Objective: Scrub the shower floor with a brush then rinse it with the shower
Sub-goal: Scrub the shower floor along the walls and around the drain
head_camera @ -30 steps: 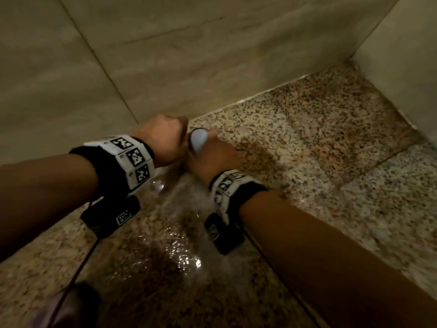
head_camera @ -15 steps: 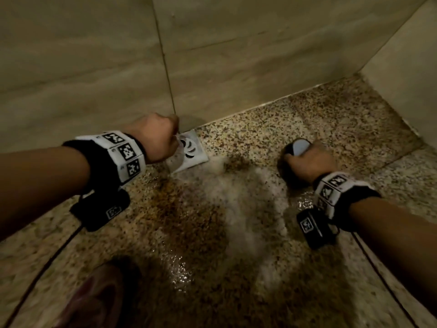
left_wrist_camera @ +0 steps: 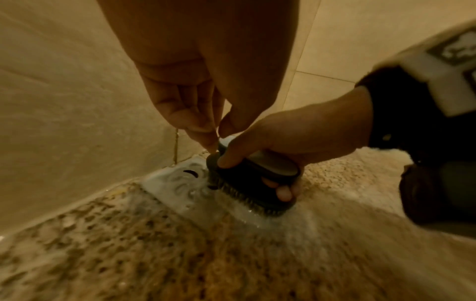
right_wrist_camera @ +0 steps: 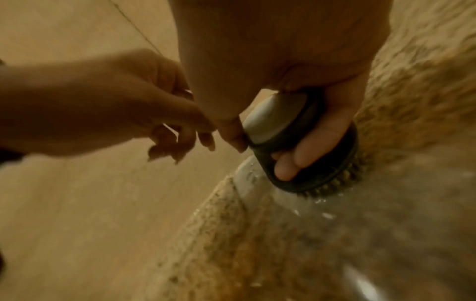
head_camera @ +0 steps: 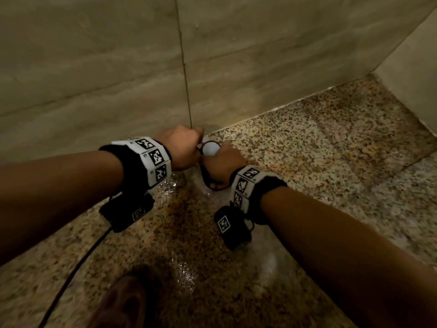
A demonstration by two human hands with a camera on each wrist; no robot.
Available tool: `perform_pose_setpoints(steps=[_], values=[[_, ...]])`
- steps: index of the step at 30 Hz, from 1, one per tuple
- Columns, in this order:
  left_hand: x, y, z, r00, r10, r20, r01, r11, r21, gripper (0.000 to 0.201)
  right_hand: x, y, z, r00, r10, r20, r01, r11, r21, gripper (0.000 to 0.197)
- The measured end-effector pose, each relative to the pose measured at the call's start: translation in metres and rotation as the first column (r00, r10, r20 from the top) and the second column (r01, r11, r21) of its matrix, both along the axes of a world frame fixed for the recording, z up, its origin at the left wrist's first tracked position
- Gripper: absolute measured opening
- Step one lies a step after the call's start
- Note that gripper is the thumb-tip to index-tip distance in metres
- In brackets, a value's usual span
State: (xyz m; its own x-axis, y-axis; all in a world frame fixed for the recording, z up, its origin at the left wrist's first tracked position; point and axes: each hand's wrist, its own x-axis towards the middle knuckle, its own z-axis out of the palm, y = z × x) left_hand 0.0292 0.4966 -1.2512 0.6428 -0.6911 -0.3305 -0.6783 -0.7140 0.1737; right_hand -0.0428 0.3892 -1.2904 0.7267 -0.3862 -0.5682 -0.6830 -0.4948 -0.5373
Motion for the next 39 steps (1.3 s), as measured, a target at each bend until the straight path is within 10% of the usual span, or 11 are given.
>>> perform_pose_setpoints(steps=[6,9,15,21,24,28,35,39], values=[[-0.002,-0.002,0.003,0.999,-0.042,-0.014,0.042,0.999,0.008,0.026,-0.034,-0.084,0.04,1.0,-0.012,0.004,0.012,0.955,-0.298,0.048],[-0.003,-0.006,0.008,0.994,-0.106,-0.021,0.106,0.994,0.011,0.025,-0.066,-0.104,0.025,0.974,-0.031,-0.223,-0.046,0.941,-0.334,0.058],[0.006,0.001,0.015,0.995,-0.079,0.059,0.083,0.994,-0.069,0.022,-0.031,-0.036,0.014,0.997,0.062,-0.054,-0.07,0.982,-0.176,0.045],[0.008,0.019,0.014,0.997,-0.064,0.034,0.065,0.998,-0.026,0.026,-0.001,-0.02,0.008,0.967,0.253,0.001,-0.25,0.957,-0.147,0.075],[0.009,0.02,0.016,0.996,-0.084,0.035,0.085,0.996,-0.018,0.026,-0.025,-0.031,0.022,0.815,0.578,0.039,-0.564,0.808,-0.17,0.065],[0.0,0.017,0.017,0.992,-0.129,0.001,0.129,0.992,-0.012,0.025,-0.058,-0.023,0.009,0.435,0.89,-0.14,-0.899,0.421,-0.12,0.058],[-0.004,0.026,0.023,0.999,-0.024,0.033,0.025,0.999,-0.036,0.029,0.019,-0.01,-0.001,0.695,0.717,0.059,-0.62,0.638,-0.457,0.07],[0.002,0.051,0.034,0.967,-0.014,0.253,0.039,0.995,-0.094,0.025,-0.004,0.035,0.004,0.473,0.881,0.013,-0.822,0.447,-0.354,0.073]])
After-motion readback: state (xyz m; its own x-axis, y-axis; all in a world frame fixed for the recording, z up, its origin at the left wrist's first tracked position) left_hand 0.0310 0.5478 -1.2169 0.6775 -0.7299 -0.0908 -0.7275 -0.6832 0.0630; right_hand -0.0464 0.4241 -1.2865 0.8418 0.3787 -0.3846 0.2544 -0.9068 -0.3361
